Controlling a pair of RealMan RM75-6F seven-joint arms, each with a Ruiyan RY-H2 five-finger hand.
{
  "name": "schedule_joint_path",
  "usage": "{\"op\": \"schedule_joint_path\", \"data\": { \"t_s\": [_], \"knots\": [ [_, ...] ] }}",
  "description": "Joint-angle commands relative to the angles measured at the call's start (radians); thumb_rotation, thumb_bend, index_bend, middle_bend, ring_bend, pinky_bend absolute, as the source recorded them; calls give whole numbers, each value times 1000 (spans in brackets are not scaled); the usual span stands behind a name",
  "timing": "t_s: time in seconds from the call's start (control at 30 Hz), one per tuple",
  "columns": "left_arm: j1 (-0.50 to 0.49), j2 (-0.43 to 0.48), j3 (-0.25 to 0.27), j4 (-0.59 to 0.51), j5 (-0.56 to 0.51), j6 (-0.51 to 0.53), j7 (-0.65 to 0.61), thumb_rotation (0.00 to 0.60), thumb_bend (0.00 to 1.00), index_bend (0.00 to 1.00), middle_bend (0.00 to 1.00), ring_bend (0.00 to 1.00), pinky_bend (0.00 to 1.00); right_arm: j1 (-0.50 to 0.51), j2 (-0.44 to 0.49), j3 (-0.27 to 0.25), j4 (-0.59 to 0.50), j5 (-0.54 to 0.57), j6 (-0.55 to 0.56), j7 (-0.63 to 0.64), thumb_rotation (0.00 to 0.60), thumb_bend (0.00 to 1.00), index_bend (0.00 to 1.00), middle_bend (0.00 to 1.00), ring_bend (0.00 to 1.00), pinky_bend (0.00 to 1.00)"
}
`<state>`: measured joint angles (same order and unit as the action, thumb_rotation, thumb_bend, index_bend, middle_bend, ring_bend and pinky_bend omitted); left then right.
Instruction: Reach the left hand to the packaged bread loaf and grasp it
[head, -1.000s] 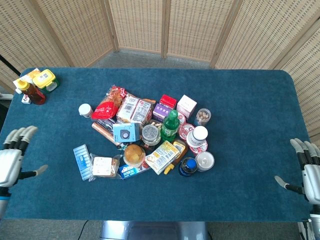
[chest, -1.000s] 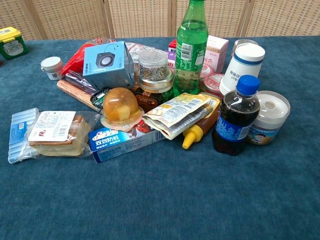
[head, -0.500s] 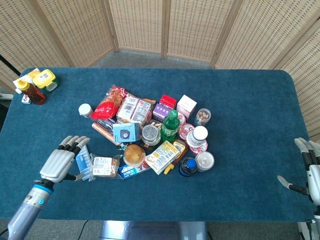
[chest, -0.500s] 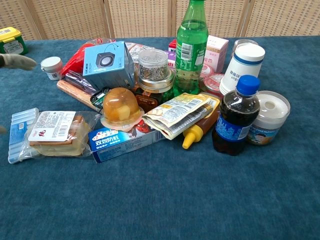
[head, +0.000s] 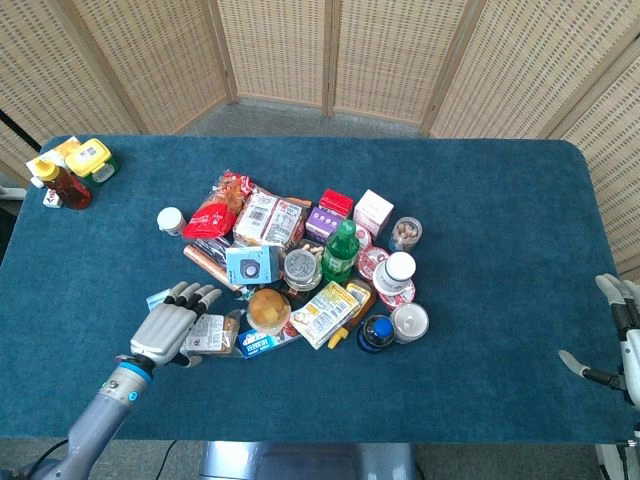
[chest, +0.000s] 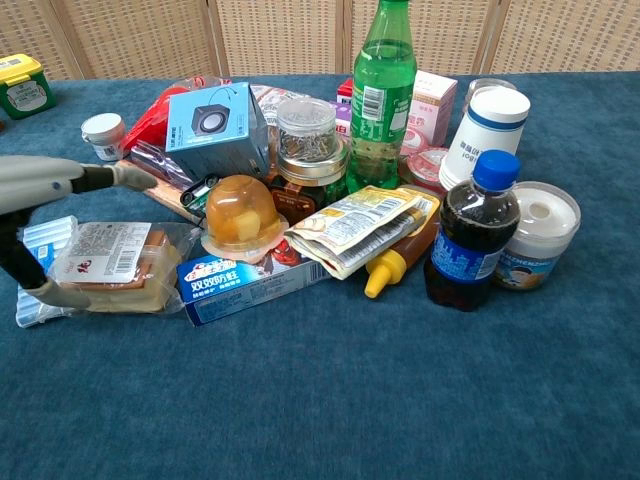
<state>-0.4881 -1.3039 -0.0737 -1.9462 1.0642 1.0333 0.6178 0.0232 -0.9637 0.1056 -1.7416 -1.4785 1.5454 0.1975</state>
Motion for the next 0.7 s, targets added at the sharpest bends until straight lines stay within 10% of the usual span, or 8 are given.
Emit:
{"op": "schedule_joint_path", "data": {
  "t_s": [0.03,0.23,0.5,0.7],
  "knots": [
    [-22,-29,7,2,-32,9,35,600,179,43,0,0,0,-2,3,2,1,1,3,9,600,0,0,0,0,0],
    [-40,-70,28,30,-59,42,84,600,178,243,89,33,54,-3,8,4,3,2,4,23,600,0,0,0,0,0],
    [-42,-122,39,67,-27,126,127,600,179,678,507,432,518,-4,7,4,3,2,5,24,600,0,0,0,0,0],
    [-10,-74,37,22,52,193,54,600,179,704,571,496,565,-3,7,4,3,2,4,20,600,0,0,0,0,0]
  ]
}}
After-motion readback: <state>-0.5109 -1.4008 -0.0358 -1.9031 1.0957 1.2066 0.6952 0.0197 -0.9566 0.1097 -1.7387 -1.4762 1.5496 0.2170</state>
